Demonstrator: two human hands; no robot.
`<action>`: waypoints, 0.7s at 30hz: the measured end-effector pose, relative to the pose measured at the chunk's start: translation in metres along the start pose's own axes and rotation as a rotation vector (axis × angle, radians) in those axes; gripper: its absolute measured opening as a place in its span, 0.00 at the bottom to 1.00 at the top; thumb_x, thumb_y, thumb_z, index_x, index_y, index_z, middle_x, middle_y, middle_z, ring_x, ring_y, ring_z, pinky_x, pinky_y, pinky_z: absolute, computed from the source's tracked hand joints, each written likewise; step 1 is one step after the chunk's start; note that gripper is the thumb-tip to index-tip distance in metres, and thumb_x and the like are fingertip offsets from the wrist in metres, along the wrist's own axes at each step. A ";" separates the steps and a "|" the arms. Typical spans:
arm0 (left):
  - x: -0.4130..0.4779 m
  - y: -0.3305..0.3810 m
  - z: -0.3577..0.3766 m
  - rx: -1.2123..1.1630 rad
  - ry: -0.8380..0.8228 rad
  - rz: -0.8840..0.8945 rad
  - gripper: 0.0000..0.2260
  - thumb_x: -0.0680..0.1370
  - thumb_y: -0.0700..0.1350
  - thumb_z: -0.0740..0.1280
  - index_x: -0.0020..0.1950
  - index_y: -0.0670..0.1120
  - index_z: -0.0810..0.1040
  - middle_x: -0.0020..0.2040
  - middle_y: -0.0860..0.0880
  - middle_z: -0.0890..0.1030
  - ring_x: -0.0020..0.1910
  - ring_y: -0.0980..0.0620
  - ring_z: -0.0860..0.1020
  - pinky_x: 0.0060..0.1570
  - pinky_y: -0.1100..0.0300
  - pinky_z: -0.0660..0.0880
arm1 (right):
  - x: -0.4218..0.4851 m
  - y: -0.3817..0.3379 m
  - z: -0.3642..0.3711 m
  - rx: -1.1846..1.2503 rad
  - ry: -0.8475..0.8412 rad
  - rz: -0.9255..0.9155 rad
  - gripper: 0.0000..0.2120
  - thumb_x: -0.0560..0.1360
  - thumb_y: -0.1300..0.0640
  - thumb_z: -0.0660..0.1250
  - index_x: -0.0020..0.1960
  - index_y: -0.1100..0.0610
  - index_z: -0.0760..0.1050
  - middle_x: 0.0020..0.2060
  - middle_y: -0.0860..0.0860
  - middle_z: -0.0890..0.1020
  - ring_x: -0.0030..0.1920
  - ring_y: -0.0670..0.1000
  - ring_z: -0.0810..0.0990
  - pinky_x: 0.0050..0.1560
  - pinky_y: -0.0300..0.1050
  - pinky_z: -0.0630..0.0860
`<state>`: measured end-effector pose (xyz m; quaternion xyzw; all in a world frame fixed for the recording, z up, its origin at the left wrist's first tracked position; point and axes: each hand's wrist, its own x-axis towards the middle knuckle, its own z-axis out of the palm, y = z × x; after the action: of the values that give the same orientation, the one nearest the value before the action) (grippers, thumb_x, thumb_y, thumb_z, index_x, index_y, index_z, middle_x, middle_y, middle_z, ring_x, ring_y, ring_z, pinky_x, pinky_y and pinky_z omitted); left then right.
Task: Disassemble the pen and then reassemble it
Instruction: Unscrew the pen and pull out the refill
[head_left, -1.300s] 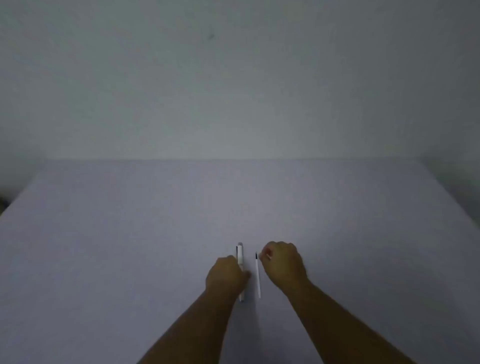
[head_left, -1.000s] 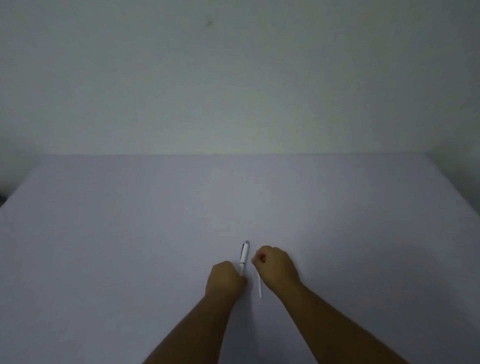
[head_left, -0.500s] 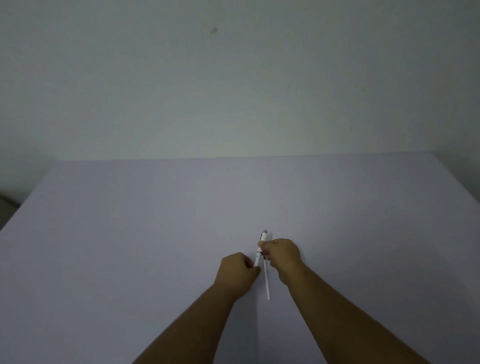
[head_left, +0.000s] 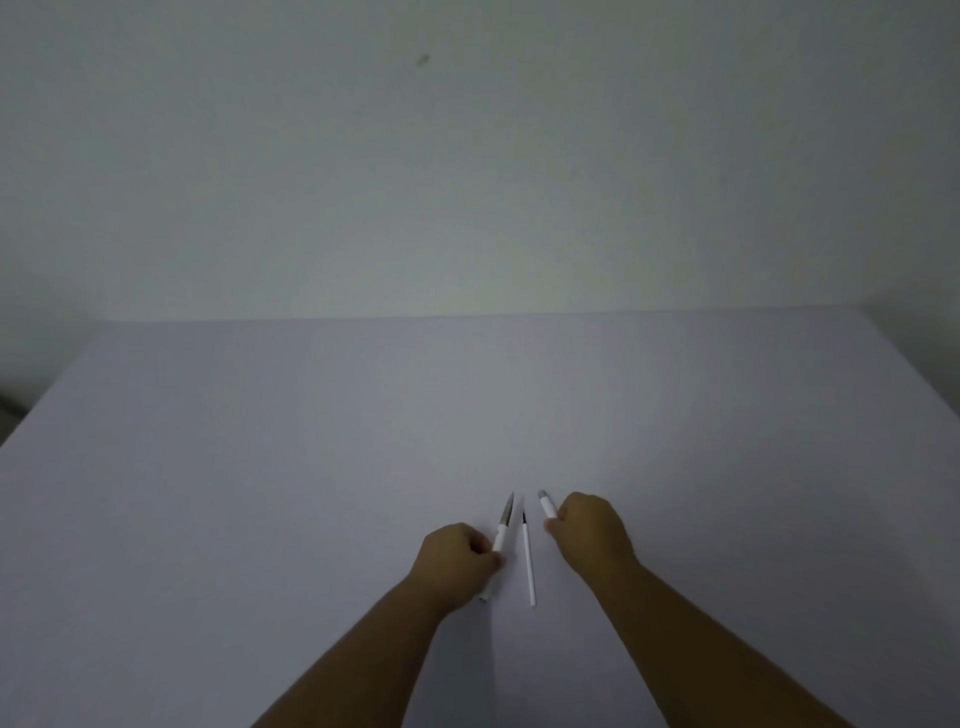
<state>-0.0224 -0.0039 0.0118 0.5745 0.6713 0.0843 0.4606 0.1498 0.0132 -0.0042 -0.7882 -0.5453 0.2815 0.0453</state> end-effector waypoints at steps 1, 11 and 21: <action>0.001 0.001 -0.001 -0.006 0.009 0.004 0.07 0.72 0.47 0.70 0.35 0.48 0.76 0.36 0.48 0.79 0.38 0.50 0.78 0.47 0.54 0.79 | -0.002 0.002 0.003 -0.038 0.006 -0.016 0.13 0.75 0.52 0.66 0.51 0.62 0.77 0.49 0.57 0.82 0.49 0.56 0.81 0.41 0.44 0.74; 0.000 -0.002 -0.001 0.035 0.058 0.044 0.05 0.72 0.49 0.69 0.41 0.49 0.75 0.36 0.54 0.76 0.35 0.56 0.75 0.35 0.63 0.76 | -0.006 0.009 0.005 -0.010 0.091 -0.059 0.16 0.72 0.48 0.70 0.49 0.61 0.76 0.47 0.56 0.81 0.48 0.55 0.80 0.40 0.43 0.71; -0.012 0.012 -0.001 0.182 0.154 0.200 0.06 0.76 0.48 0.65 0.47 0.46 0.75 0.43 0.48 0.80 0.37 0.52 0.74 0.38 0.62 0.70 | -0.023 -0.030 -0.010 0.712 -0.161 -0.013 0.16 0.72 0.45 0.69 0.30 0.52 0.75 0.28 0.49 0.76 0.30 0.47 0.72 0.35 0.40 0.69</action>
<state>-0.0164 -0.0098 0.0265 0.6697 0.6491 0.1123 0.3430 0.1240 0.0076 0.0244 -0.6949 -0.4198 0.5147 0.2757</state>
